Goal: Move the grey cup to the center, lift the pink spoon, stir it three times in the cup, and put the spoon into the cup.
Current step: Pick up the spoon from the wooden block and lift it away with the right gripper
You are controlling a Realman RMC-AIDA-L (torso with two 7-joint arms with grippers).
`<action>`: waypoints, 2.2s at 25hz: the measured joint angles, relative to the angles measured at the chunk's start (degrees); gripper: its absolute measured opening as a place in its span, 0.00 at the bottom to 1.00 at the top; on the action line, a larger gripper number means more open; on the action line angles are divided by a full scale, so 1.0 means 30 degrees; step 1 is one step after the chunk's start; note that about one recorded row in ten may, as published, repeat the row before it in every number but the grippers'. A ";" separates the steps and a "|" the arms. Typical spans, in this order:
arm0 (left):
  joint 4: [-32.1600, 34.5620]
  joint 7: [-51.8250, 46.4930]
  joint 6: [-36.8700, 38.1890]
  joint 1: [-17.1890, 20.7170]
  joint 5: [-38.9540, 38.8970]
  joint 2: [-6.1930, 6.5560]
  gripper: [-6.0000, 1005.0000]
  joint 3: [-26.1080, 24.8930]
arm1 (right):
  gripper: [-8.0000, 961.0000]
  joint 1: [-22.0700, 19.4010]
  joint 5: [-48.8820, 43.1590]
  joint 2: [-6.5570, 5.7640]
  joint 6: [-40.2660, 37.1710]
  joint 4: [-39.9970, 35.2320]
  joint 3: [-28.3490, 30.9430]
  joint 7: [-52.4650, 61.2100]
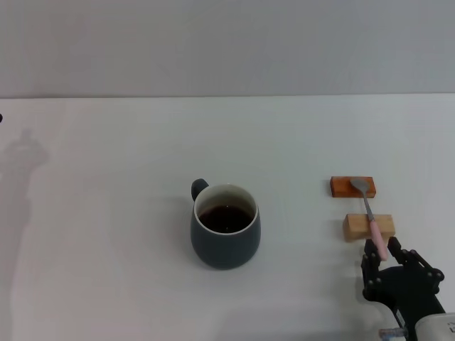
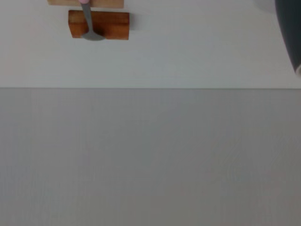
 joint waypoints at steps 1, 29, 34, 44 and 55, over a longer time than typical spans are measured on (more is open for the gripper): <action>0.0001 0.0000 0.0001 -0.0007 -0.0001 0.0005 0.00 -0.0012 | 0.30 0.0050 0.0004 0.0030 0.0029 -0.0021 0.0001 0.0000; 0.0001 0.0032 0.0001 -0.0014 0.0000 0.0058 0.00 -0.0111 | 0.26 0.0081 0.0001 0.0186 0.0226 -0.0203 -0.0119 0.0000; -0.0008 0.0012 0.0001 -0.0014 -0.0001 0.0058 0.00 -0.0111 | 0.26 0.0144 0.0001 0.0156 0.0224 -0.0107 -0.0180 -0.0060; -0.0030 0.0001 0.0001 -0.0013 -0.0001 0.0027 0.00 -0.0112 | 0.26 0.0139 0.0000 0.0127 0.0225 -0.0082 -0.0167 -0.0115; -0.0029 0.0012 -0.0002 -0.0088 -0.0001 0.0032 0.00 -0.0162 | 0.14 0.0142 -0.0123 0.0143 0.0085 -0.0202 -0.0165 -0.0113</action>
